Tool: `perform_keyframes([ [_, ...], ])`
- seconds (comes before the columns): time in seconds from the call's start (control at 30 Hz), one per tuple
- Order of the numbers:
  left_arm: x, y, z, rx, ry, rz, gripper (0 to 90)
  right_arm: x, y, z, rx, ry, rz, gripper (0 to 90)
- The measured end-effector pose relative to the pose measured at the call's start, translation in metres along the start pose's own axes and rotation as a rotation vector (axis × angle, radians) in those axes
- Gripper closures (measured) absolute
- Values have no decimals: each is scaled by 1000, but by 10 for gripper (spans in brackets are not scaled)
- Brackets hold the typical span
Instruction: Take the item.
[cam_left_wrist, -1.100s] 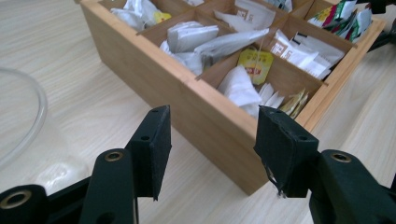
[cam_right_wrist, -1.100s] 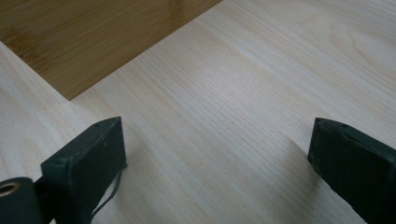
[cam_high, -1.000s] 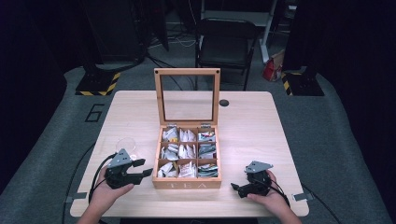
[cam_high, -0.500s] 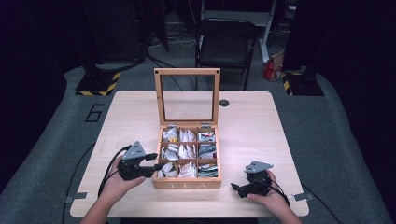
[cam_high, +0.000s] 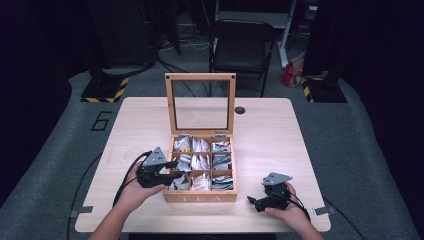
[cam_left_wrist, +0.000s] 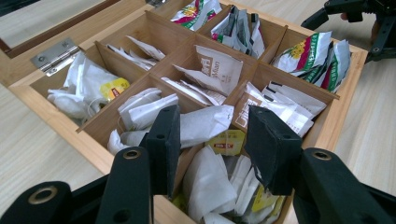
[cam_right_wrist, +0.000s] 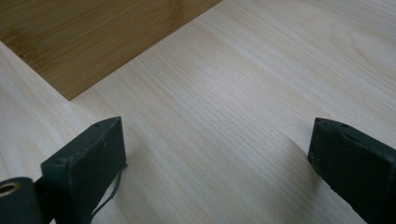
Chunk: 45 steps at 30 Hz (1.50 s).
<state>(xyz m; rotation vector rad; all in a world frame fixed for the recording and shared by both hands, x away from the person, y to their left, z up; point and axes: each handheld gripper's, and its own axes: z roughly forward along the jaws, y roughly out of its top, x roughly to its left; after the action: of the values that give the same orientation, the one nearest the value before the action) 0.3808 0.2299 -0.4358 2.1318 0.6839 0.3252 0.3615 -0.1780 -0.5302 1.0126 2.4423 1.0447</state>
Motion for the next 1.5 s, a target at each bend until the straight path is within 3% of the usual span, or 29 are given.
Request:
perform_keyframes([
  [0.27,-1,2,8,0,-22,2,556,0,0,0,0,0,0,34],
  [0.5,2,2,14,16,-8,10,599,0,0,0,0,0,0,34],
  [0.77,7,5,18,17,27,-14,731,0,0,0,0,0,0,34],
  [0.97,12,9,19,7,23,-61,793,0,0,0,0,0,0,34],
  [1.23,16,13,15,0,31,-80,888,0,0,0,0,0,0,34],
  [1.3,18,13,13,-7,16,-95,889,0,0,0,0,0,0,34],
  [1.5,19,13,11,-14,22,-108,889,0,0,0,0,0,0,34],
])
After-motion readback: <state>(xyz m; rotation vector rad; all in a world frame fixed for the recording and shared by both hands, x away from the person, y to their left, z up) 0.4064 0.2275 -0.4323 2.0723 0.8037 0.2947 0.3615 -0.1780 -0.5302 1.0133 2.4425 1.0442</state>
